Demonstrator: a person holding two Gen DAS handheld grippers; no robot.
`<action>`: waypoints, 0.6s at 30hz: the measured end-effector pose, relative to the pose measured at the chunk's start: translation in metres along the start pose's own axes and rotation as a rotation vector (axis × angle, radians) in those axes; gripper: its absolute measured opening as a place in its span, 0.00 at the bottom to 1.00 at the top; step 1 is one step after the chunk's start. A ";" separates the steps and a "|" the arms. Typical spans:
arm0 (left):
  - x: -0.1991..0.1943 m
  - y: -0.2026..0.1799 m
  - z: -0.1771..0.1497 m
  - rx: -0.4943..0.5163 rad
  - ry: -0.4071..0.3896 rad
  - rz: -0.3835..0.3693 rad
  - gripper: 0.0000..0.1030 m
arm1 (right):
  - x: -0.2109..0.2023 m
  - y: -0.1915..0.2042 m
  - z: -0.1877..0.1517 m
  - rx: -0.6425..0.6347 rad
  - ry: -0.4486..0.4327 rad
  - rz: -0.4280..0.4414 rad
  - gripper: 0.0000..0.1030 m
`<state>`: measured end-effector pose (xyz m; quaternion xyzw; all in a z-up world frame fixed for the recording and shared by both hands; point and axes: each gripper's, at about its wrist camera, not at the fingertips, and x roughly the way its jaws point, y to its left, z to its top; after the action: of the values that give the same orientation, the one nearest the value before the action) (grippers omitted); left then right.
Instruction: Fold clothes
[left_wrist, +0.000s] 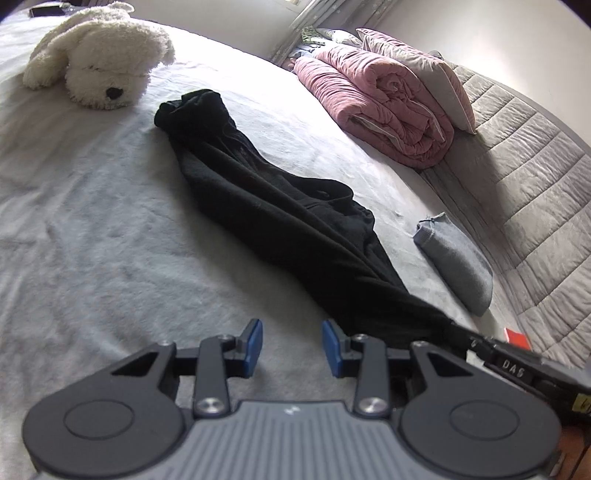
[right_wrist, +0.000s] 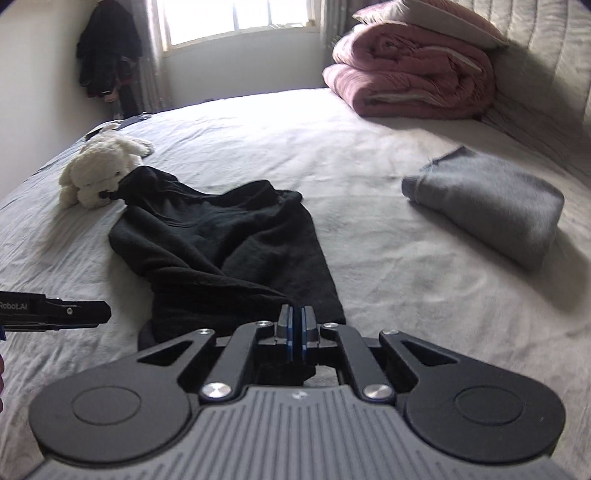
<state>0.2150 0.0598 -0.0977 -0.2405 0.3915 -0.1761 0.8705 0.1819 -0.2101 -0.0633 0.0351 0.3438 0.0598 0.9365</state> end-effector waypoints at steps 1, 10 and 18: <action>0.005 0.001 0.002 -0.025 0.000 -0.011 0.35 | 0.005 -0.006 -0.001 0.031 0.019 -0.012 0.04; 0.041 0.011 0.018 -0.207 -0.049 -0.082 0.33 | 0.015 -0.020 -0.003 0.103 0.073 -0.018 0.04; 0.054 0.009 0.045 -0.260 -0.108 -0.069 0.12 | 0.012 -0.023 0.001 0.126 0.072 -0.002 0.04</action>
<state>0.2842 0.0534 -0.1090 -0.3738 0.3553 -0.1407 0.8451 0.1933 -0.2316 -0.0728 0.0914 0.3805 0.0381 0.9195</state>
